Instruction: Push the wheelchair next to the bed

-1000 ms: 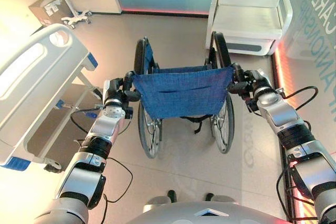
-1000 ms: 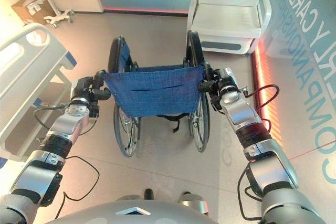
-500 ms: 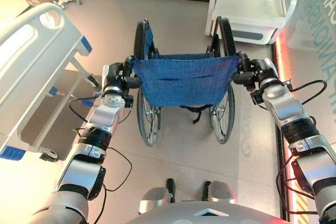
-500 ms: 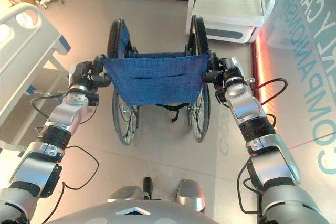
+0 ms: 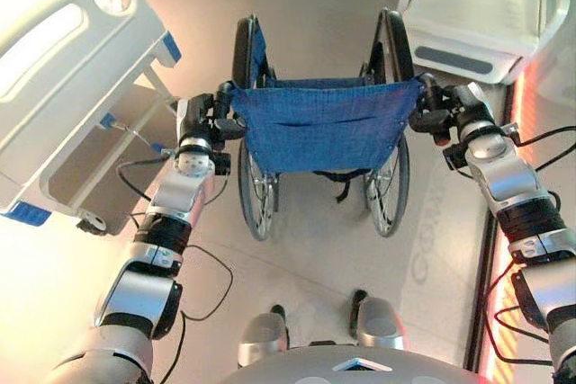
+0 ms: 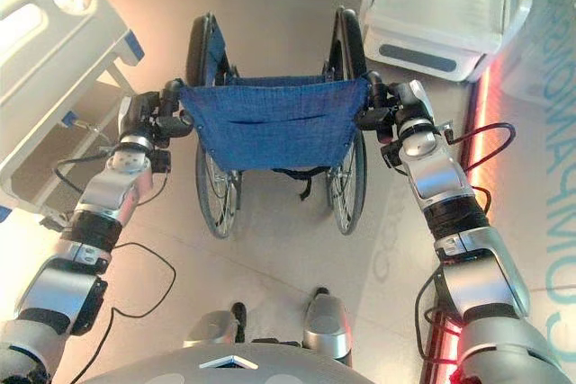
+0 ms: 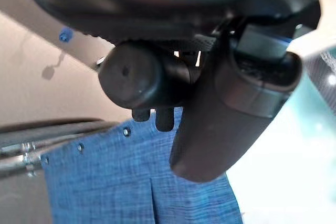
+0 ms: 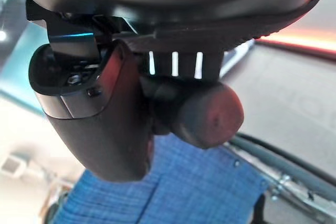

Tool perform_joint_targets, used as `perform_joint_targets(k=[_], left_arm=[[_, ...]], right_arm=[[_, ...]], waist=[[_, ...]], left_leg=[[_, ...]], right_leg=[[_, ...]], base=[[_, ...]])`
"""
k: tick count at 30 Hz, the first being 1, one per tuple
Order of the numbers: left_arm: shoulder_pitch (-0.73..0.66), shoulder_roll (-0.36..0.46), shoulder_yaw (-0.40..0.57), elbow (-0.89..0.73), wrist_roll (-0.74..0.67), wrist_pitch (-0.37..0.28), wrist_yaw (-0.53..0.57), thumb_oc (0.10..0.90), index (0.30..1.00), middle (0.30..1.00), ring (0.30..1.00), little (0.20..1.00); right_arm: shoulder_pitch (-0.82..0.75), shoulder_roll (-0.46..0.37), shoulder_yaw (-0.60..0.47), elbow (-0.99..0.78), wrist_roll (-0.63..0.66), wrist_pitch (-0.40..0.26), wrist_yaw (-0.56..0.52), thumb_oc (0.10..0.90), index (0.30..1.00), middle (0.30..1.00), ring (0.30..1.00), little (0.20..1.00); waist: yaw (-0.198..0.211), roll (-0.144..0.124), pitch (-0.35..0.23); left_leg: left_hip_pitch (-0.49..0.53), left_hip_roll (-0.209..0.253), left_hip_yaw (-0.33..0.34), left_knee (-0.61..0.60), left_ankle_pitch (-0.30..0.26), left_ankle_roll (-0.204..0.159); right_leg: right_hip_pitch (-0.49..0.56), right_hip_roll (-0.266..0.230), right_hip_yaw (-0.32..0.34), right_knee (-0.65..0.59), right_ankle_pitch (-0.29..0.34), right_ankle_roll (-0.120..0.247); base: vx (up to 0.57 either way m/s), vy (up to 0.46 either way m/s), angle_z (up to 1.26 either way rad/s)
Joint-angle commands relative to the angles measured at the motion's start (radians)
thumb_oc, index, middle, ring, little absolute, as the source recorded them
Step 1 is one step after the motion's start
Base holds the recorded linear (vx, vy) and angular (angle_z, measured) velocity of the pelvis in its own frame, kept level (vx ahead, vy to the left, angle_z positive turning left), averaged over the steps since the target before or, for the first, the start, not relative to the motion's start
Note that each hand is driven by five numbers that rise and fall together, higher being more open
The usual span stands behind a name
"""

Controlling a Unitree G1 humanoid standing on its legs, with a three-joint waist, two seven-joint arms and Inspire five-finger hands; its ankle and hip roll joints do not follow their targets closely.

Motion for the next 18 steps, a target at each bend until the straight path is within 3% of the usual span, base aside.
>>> perform_joint_targets(k=[1,3,5,6,8,10,13,15,17,18], left_arm=[[0.116,0.054,-0.074,-0.001,-0.007,-0.106,-0.057,0.4,0.3,0.3,0.3,0.3],[0.127,0.045,-0.072,-0.005,-0.016,-0.124,-0.074,0.4,0.3,0.3,0.3,0.3],[0.144,0.034,-0.072,-0.001,0.002,-0.151,-0.076,0.4,0.3,0.3,0.3,0.3],[0.149,0.033,-0.069,0.001,0.007,-0.162,-0.077,0.4,0.3,0.3,0.3,0.3],[0.143,0.028,-0.068,0.004,-0.004,-0.177,-0.08,0.4,0.3,0.3,0.3,0.3],[0.152,0.027,-0.06,-0.012,-0.002,-0.183,-0.081,0.4,0.3,0.3,0.3,0.3],[0.181,0.033,-0.032,-0.048,0.014,-0.177,-0.071,0.4,0.3,0.3,0.3,0.3],[0.193,0.047,-0.005,-0.06,0.02,-0.168,-0.074,0.4,0.3,0.3,0.3,0.3],[0.211,0.071,0.013,-0.068,0.02,-0.142,-0.086,0.4,0.3,0.3,0.3,0.3],[0.213,0.074,0.016,-0.07,0.024,-0.137,-0.091,0.4,0.3,0.3,0.3,0.3]], right_arm=[[0.031,-0.039,0.139,0.057,-0.084,-0.137,0.051,0.4,0.3,0.3,0.3,0.3],[0.05,-0.037,0.131,0.049,-0.075,-0.138,0.022,0.4,0.3,0.3,0.3,0.3],[0.056,-0.021,0.131,0.065,-0.066,-0.16,-0.013,0.4,0.3,0.3,0.3,0.3],[0.049,-0.011,0.136,0.074,-0.063,-0.163,-0.022,0.4,0.3,0.3,0.3,0.3],[0.035,0.009,0.142,0.081,-0.065,-0.154,-0.041,0.4,0.3,0.3,0.3,0.3],[0.023,0.021,0.149,0.084,-0.062,-0.155,-0.056,0.4,0.3,0.3,0.3,0.3],[0.0,0.021,0.152,0.087,-0.061,-0.17,-0.037,0.4,0.3,0.3,0.3,0.3],[-0.018,0.013,0.15,0.083,-0.058,-0.176,-0.009,0.4,0.3,0.3,0.3,0.3],[0.016,0.025,0.129,0.054,-0.069,-0.156,0.022,0.4,0.3,0.3,0.3,0.3],[0.022,0.025,0.127,0.051,-0.068,-0.154,0.025,0.4,0.3,0.3,0.3,0.3]], waist=[[0.065,-0.067,-0.06],[0.08,-0.071,-0.042],[0.101,-0.064,-0.024],[0.109,-0.056,-0.015],[0.126,-0.032,-0.003],[0.161,-0.001,0.001],[0.196,0.014,-0.002],[0.201,0.021,-0.017],[0.204,0.009,-0.043],[0.203,0.007,-0.046]], left_leg=[[0.027,-0.062,0.075,0.352,0.07,0.06],[-0.062,-0.072,0.102,0.396,0.054,0.077],[-0.105,-0.129,0.117,0.314,0.018,0.096],[-0.105,-0.134,0.14,0.255,0.026,0.093],[-0.152,-0.139,0.161,0.133,0.091,0.07],[-0.217,-0.142,0.129,-0.04,0.202,0.036],[-0.237,-0.143,0.103,-0.16,0.262,0.028],[-0.228,-0.141,0.128,-0.128,0.227,0.047],[-0.241,-0.163,0.133,0.002,0.129,0.085],[-0.233,-0.16,0.141,0.003,0.118,0.092]], right_leg=[[0.053,0.008,-0.017,-0.185,0.131,-0.04],[0.099,0.02,-0.022,-0.189,0.111,-0.052],[0.143,0.038,-0.007,-0.198,0.102,-0.039],[0.168,0.052,0.0,-0.206,0.096,-0.035],[0.214,0.085,0.006,-0.225,0.078,-0.034],[0.271,0.127,0.033,-0.253,0.062,-0.033],[0.313,0.135,0.058,-0.256,0.035,-0.031],[0.312,0.13,0.051,-0.215,-0.007,-0.03],[0.329,0.1,0.051,-0.14,-0.063,-0.015],[0.326,0.092,0.046,-0.122,-0.059,-0.009]], base=[[0.24,-0.263,0.39],[0.28,-0.236,0.19],[0.36,-0.152,0.17],[0.36,-0.087,-0.06],[0.42,-0.059,-0.09],[0.49,0.004,-0.04],[0.48,0.074,-0.52],[0.44,0.143,-0.77],[0.55,0.179,-0.43],[0.51,0.187,-0.29]])
